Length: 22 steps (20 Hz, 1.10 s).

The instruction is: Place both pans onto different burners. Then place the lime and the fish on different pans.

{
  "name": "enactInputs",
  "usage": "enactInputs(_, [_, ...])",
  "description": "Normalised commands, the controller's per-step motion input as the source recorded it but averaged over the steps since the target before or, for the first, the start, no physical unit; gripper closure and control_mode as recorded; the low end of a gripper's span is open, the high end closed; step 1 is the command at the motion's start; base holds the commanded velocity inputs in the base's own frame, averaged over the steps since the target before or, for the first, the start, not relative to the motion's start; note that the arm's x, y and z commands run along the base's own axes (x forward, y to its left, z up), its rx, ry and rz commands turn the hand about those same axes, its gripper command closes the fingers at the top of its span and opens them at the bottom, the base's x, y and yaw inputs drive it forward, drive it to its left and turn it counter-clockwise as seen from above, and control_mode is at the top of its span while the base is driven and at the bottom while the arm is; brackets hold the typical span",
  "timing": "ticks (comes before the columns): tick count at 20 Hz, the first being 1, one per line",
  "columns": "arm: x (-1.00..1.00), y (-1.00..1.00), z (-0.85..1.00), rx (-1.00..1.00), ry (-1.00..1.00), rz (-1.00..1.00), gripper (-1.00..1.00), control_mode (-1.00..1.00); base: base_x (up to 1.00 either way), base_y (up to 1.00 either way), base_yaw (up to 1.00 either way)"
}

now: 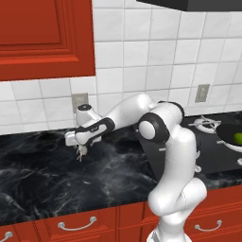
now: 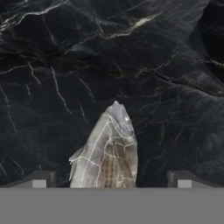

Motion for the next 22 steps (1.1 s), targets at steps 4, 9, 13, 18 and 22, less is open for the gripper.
enactInputs(4, [0.0, 0.07, -0.08, 0.0, 0.06, 0.0, -1.0, -1.0, 0.0, 0.0, 0.0])
enactInputs(9, [0.0, 0.02, -0.13, 0.0, 0.03, 0.0, -1.0, -1.0, 0.0, 0.0, 0.0])
enactInputs(13, [0.02, 0.02, -0.19, 0.0, 0.0, 0.0, -1.0, -1.0, 0.0, 0.0, 0.0])
enactInputs(18, [0.0, 0.01, -0.22, 0.0, 0.0, 0.0, -1.0, -1.0, 0.0, 0.0, 0.0])
enactInputs(22, [0.04, 0.13, -0.29, 0.0, 0.0, 0.0, 1.0, -1.0, 0.0, 0.0, 0.0])
